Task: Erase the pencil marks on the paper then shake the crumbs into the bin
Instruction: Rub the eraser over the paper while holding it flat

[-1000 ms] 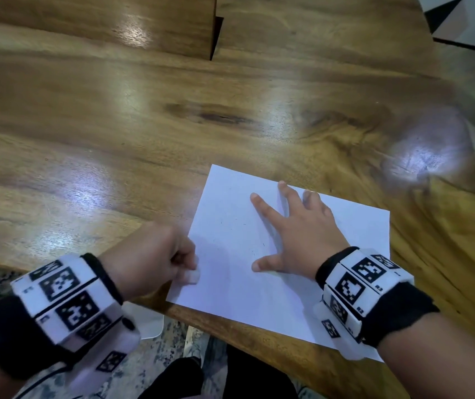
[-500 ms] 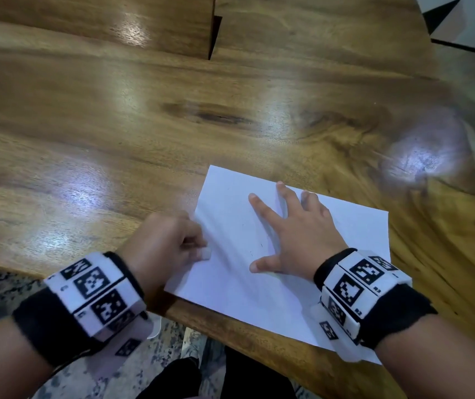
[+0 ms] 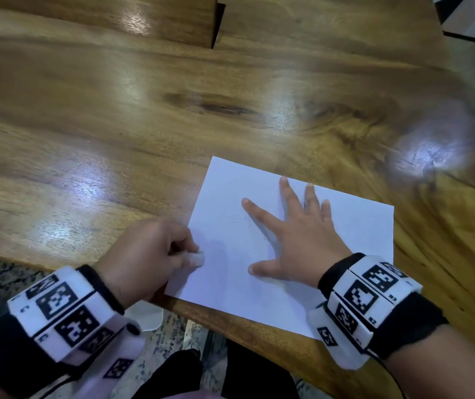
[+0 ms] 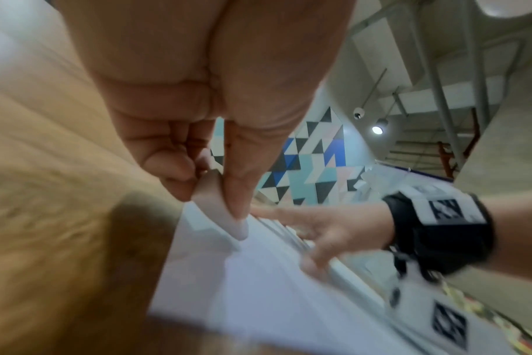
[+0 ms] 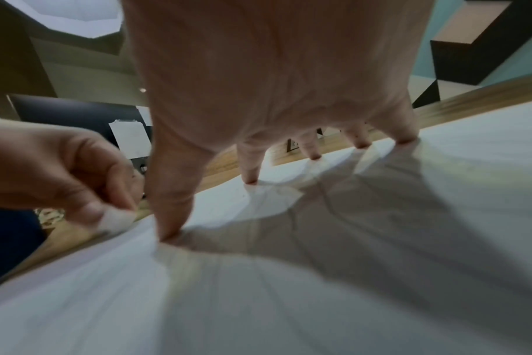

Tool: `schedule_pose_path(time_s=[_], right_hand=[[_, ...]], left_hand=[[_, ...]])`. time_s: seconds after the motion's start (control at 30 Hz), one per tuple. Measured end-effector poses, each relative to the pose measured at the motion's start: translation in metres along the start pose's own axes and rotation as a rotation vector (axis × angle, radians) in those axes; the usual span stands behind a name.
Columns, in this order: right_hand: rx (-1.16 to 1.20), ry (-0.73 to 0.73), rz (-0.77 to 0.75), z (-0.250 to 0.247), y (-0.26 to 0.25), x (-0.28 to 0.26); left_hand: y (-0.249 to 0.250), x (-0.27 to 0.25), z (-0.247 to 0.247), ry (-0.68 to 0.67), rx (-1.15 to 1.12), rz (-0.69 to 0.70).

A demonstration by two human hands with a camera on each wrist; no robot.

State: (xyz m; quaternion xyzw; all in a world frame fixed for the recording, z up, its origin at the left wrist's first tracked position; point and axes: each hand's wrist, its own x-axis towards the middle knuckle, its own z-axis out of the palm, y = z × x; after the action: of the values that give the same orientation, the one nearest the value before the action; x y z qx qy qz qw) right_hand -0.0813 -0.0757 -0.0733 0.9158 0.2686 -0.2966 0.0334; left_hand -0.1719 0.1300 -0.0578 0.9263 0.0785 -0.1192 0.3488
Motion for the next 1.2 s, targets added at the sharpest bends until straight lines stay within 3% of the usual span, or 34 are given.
schedule_pose_path(time_s=[0.17, 0.3, 0.37, 0.47, 0.53, 0.7, 0.77, 0.9, 0.97, 1.1, 1.2], right_hand=[[-0.042, -0.03, 0.004, 0.006, -0.005, 0.0], [-0.049, -0.039, 0.004, 0.006, -0.006, 0.001], [-0.043, -0.044, 0.002, 0.006, -0.006, 0.002], [-0.042, -0.052, 0.003, 0.005, -0.007, 0.002], [-0.047, -0.052, 0.004, 0.006, -0.006, 0.002], [-0.043, -0.049, 0.004, 0.006, -0.006, 0.001], [-0.045, -0.052, 0.002, 0.005, -0.006, 0.001], [-0.049, -0.045, 0.003, 0.006, -0.006, 0.001], [-0.055, -0.041, 0.002, 0.006, -0.006, 0.001], [-0.048, -0.038, 0.004, 0.006, -0.007, 0.001], [-0.049, -0.04, 0.003, 0.006, -0.006, 0.001]], left_hand=[[0.014, 0.035, 0.001, 0.11, 0.009, -0.047], [0.02, 0.046, 0.011, 0.117, 0.004, -0.051], [0.016, 0.033, 0.013, 0.065, 0.038, -0.003], [0.011, 0.003, 0.014, -0.139, 0.067, 0.05], [0.011, 0.004, 0.011, -0.177, 0.059, 0.04], [0.019, 0.052, 0.005, 0.069, 0.094, 0.037], [0.014, 0.041, 0.007, 0.002, 0.124, 0.079], [0.004, 0.005, 0.007, -0.289, 0.14, 0.141], [0.008, 0.017, 0.005, -0.22, 0.132, 0.123], [0.021, 0.056, 0.007, 0.063, 0.128, 0.085], [0.01, 0.031, 0.009, -0.046, 0.126, 0.114]])
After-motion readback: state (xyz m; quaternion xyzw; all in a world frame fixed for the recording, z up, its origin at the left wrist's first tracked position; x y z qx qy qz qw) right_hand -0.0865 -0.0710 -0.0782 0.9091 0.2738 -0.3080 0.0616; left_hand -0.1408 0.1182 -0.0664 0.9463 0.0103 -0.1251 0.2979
